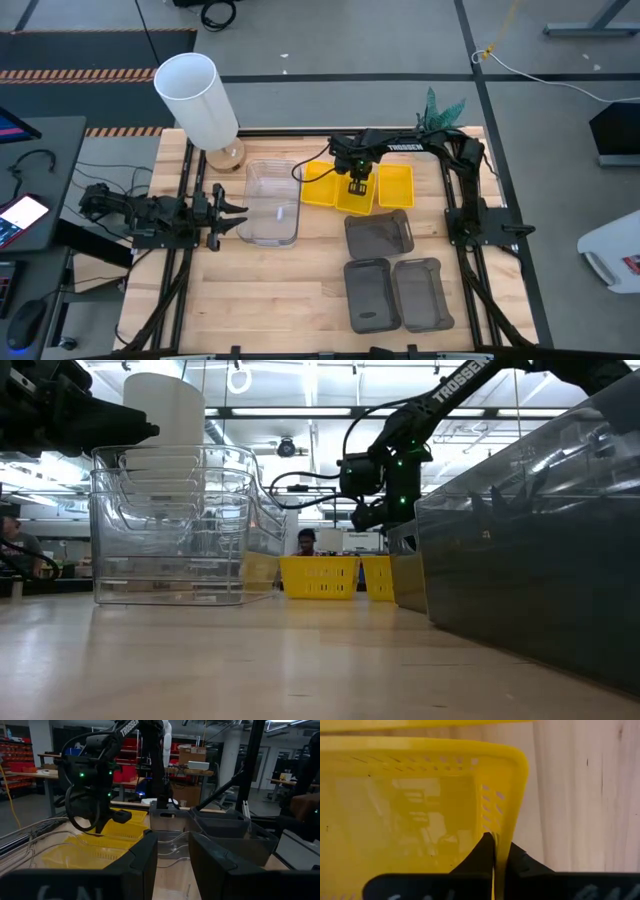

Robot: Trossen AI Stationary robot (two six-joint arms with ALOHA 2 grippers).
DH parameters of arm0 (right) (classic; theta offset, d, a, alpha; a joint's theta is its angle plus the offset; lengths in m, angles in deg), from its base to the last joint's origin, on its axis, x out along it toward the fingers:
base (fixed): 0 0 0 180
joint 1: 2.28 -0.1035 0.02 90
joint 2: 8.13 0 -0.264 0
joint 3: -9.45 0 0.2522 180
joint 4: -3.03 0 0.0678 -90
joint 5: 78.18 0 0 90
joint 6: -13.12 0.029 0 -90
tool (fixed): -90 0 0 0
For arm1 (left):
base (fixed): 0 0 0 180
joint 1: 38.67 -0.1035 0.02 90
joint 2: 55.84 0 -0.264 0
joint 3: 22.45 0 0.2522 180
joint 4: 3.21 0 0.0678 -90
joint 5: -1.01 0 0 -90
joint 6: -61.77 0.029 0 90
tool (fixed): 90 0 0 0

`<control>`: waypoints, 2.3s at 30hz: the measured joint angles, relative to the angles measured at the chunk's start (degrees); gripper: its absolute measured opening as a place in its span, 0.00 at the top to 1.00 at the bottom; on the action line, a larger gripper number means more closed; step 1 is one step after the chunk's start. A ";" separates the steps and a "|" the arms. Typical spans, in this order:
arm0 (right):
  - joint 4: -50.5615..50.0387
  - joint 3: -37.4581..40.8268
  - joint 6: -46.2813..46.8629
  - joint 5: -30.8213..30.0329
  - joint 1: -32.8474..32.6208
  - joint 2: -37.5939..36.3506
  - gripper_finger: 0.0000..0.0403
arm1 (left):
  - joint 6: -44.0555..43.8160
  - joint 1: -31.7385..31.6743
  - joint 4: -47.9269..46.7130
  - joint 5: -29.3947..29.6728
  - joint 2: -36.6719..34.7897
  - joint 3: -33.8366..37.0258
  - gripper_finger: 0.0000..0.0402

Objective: Stack baskets by color
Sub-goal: Stack the middle yellow bin on the right yellow bin

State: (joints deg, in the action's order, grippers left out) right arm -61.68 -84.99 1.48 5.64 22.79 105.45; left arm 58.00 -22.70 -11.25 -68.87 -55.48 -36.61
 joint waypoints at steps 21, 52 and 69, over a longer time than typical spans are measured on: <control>-3.90 0.09 -1.98 -0.46 -0.17 -12.22 0.99 | 0.00 0.00 -0.01 0.00 0.00 0.02 0.71; -17.69 3.20 -13.90 -11.15 2.13 -27.65 0.99 | -0.01 0.01 -0.01 -0.01 0.00 0.02 0.71; -9.60 14.91 -15.46 -7.33 3.57 -27.61 0.99 | 0.00 0.02 -0.03 -0.02 0.00 0.04 0.71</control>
State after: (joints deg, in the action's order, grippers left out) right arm -71.28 -70.08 -13.97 -1.69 26.36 77.84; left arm 58.00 -22.68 -11.28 -68.89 -55.48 -36.57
